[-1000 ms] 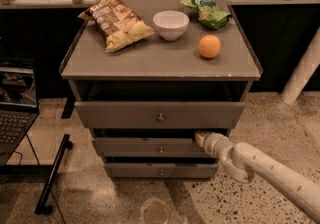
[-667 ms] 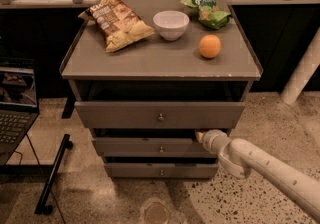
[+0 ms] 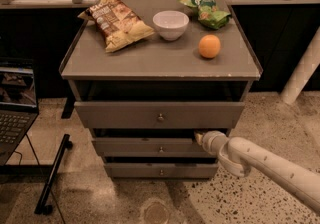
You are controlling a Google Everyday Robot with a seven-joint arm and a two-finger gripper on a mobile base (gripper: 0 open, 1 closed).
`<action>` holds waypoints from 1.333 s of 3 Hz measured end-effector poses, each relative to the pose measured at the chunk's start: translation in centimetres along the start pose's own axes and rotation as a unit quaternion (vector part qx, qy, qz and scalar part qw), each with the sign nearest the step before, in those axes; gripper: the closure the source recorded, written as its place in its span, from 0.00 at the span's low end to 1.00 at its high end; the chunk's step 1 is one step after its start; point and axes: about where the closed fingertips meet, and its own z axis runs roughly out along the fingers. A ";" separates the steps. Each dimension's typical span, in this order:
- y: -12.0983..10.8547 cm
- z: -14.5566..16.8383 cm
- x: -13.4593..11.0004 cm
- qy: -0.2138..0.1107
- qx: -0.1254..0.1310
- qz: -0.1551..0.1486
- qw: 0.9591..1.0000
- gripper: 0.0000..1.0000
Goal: Open middle drawer
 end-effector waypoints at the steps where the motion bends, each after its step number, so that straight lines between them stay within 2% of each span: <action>1: 0.5 0.3 1.5 0.037 -0.009 0.004 0.999 1.00; 2: 0.5 0.1 1.1 0.037 -0.009 0.004 0.999 1.00; 3: 2.6 -0.2 1.6 0.059 -0.036 0.024 0.997 1.00; 4: 2.5 -0.2 1.4 0.060 -0.036 0.024 0.997 1.00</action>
Offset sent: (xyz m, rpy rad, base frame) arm -0.0540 -0.0205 -0.0729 -0.0076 0.3770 -0.0038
